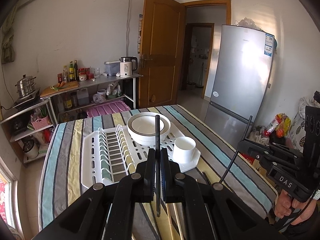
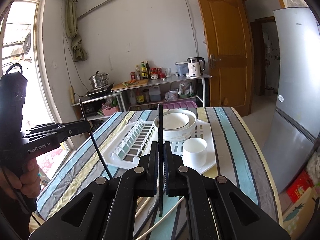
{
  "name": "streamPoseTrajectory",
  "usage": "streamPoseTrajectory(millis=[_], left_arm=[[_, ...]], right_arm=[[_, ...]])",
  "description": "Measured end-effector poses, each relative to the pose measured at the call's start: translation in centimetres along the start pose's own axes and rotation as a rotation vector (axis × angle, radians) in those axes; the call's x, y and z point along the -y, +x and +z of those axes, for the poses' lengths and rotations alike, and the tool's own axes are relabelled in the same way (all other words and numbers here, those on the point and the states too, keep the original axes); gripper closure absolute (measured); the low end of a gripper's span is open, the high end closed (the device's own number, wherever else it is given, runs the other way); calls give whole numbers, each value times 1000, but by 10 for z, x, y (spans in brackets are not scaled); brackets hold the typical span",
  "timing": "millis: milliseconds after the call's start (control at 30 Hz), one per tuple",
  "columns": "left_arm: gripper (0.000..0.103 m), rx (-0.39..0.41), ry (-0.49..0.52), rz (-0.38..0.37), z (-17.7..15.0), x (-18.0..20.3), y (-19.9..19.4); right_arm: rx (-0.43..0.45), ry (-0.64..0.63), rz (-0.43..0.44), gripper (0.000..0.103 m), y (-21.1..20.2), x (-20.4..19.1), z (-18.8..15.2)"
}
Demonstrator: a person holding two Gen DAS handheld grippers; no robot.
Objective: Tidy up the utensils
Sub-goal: 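Lift the held black chopsticks upright with both tools and carry them over the white cup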
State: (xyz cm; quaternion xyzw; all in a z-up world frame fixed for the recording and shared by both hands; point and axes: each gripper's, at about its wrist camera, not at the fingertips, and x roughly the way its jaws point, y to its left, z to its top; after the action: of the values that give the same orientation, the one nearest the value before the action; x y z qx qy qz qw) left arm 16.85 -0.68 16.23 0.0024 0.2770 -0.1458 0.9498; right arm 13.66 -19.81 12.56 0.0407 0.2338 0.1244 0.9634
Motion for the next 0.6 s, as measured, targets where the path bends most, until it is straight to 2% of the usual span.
streamPoseTrajectory(millis=[300,600], left_arm=[[99,3,18,-53,47,19,29],[99,10,2,-89,97,27,74]], right_arm=[[24,4,-31,98,15,27,29],[51,33,-47,98,37,57,62]])
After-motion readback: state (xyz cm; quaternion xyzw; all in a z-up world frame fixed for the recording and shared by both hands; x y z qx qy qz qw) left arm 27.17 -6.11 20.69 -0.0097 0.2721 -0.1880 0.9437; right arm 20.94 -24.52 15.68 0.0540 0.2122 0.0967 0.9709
